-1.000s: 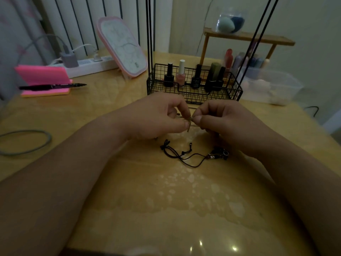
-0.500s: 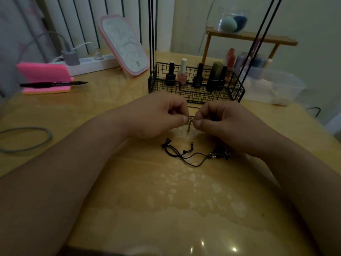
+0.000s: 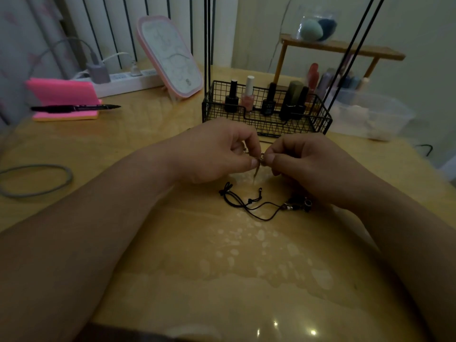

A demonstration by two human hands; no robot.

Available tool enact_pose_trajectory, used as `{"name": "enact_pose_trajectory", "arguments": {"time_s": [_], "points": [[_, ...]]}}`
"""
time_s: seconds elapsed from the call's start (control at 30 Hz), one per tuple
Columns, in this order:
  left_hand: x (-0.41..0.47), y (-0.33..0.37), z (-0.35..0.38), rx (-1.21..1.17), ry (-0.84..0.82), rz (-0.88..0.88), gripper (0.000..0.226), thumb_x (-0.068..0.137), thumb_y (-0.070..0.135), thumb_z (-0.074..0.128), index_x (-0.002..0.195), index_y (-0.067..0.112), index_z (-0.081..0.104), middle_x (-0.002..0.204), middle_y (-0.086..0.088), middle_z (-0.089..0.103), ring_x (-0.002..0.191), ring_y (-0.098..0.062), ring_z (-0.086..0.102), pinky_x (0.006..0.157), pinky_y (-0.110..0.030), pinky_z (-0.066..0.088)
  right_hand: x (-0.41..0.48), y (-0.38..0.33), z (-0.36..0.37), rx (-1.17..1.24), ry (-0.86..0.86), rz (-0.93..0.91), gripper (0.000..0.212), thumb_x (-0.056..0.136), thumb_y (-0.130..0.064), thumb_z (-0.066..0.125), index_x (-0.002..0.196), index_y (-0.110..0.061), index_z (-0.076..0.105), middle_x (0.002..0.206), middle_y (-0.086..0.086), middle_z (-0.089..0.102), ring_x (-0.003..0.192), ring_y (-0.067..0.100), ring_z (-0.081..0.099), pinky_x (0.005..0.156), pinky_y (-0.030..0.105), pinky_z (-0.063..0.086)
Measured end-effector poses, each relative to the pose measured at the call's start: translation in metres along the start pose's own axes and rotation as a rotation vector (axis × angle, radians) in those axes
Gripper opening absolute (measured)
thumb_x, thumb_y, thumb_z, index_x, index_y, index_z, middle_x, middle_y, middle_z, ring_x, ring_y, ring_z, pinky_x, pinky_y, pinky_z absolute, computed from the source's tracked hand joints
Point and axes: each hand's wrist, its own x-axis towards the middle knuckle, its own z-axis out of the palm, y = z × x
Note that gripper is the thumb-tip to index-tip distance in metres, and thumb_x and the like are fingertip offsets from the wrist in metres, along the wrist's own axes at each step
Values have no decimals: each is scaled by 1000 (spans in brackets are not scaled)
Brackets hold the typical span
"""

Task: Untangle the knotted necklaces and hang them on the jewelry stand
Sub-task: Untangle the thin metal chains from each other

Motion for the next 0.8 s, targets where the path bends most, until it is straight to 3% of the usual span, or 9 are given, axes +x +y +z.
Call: {"name": "enact_pose_trajectory", "arguments": {"time_s": [0.2, 0.37, 0.57, 0.8], "points": [[-1, -1, 1, -21, 6, -28, 2, 97, 30, 70, 97, 28, 70, 59, 9, 55, 55, -7, 47, 58, -29, 40, 0, 0, 0, 6, 20, 17, 16, 101, -37, 62, 92, -29, 72, 73, -17, 69, 56, -1, 53, 60, 30, 44], [-1, 2, 0, -45, 23, -74, 13, 98, 43, 66, 97, 32, 72, 55, 15, 53, 51, 0, 42, 55, -24, 34, -1, -1, 2, -10, 22, 3, 17, 100, -40, 63, 89, -29, 70, 66, -20, 66, 52, -3, 52, 57, 25, 40], [0, 1, 0, -66, 11, -58, 7, 98, 34, 69, 96, 29, 73, 52, 13, 45, 49, -6, 36, 46, -19, 29, 0, -1, 2, 73, 3, 21, 16, 100, -38, 64, 91, -28, 72, 75, -9, 70, 60, 9, 55, 60, 35, 45], [1, 0, -2, -30, 47, -26, 9, 101, 26, 65, 96, 26, 73, 64, 8, 57, 55, 0, 45, 54, -15, 39, -2, -2, -4, 191, -58, 75, 27, 105, -39, 55, 94, -24, 74, 77, -7, 70, 68, 12, 59, 68, 37, 47]]}}
